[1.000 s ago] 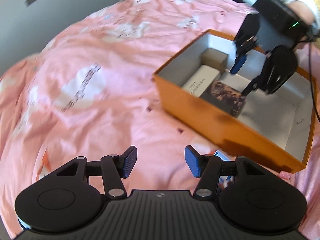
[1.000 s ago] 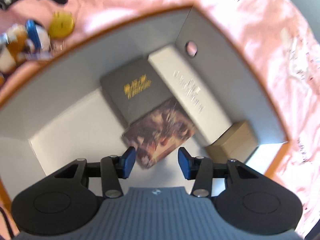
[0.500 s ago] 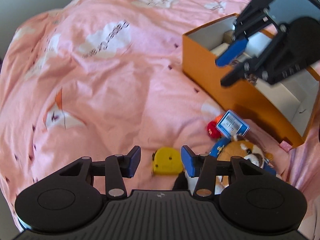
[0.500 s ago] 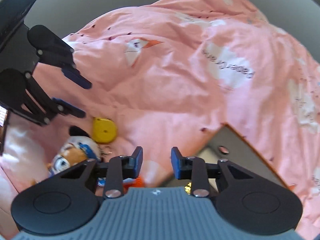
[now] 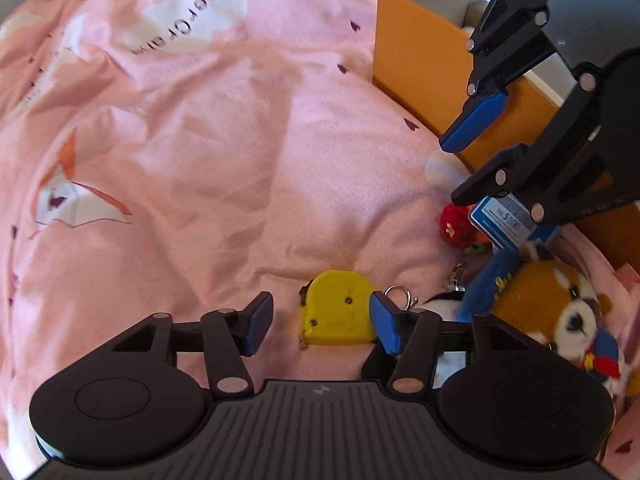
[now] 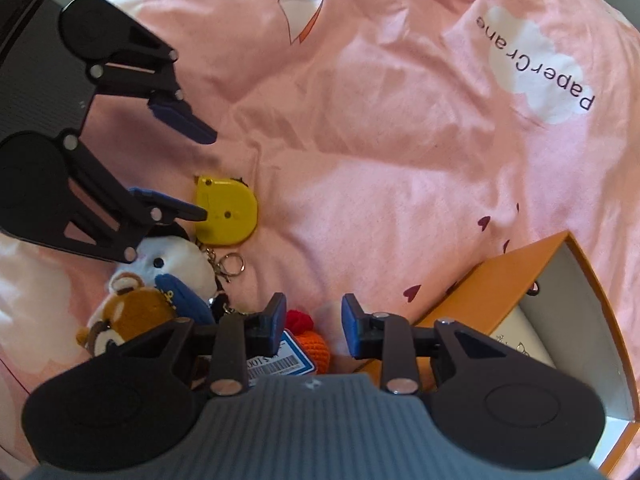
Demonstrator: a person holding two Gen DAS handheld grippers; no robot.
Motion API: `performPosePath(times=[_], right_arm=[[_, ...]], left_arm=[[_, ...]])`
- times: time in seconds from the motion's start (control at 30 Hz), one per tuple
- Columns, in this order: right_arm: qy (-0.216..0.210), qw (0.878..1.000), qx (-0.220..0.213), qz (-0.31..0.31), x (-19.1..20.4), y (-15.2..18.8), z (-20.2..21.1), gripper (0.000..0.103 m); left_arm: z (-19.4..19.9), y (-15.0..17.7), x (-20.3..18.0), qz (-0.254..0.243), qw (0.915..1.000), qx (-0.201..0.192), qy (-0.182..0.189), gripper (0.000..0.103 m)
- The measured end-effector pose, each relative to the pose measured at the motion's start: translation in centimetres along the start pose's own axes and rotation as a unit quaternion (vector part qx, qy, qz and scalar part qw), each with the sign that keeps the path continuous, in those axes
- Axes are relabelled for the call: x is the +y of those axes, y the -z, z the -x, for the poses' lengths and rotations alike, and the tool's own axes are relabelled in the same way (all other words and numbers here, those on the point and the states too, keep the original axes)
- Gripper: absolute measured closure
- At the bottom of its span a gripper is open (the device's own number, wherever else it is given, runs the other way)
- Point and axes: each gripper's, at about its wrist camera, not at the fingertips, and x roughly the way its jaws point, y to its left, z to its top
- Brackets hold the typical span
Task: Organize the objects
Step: 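Grasp the yellow tape measure with the left gripper while the right gripper reaches the red knitted toy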
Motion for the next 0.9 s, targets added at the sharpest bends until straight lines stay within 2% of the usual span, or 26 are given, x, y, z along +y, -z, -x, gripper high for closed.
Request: performPosePath(times=[0.23,0.47,0.57,0.63,0.8,0.9], right_arm=[[0.000,1.000,0.018,0.012,-0.5,0.3,-0.6,0.071],[-0.002,0.999,0.026,0.023,-0.9,0.4,-0.8,0.071],[-0.009,0.999,0.037,0.036,-0.6,0.5,-1.2,0.071],[-0.010,0.998,0.047,0.043,-0.4,0.4,-1.5,0.071],[-0.004,0.997,0.067,0.040,-0.2,-0.4,-2.5,0.069],[-0.006,0.995,0.087,0.037,0.1,-0.8,-3.2,0.061]], left_arm=[[-2.2,-1.2,-0.6,0.000,0.9985,0.051,0.021,0.026],[-4.9,-1.1,-0.9,0.033,0.9939,0.105,-0.005,0.026],[-4.6,-0.9,-1.3,0.023,0.9933,0.111,-0.022,0.032],[-4.1,-0.6,-1.6,0.014,0.9933,0.111,-0.027,0.041],[-2.4,0.9,-1.0,0.015,0.9945,0.092,-0.049,0.042],[-0.9,2.1,0.1,0.036,0.9960,0.068,-0.046,0.042]])
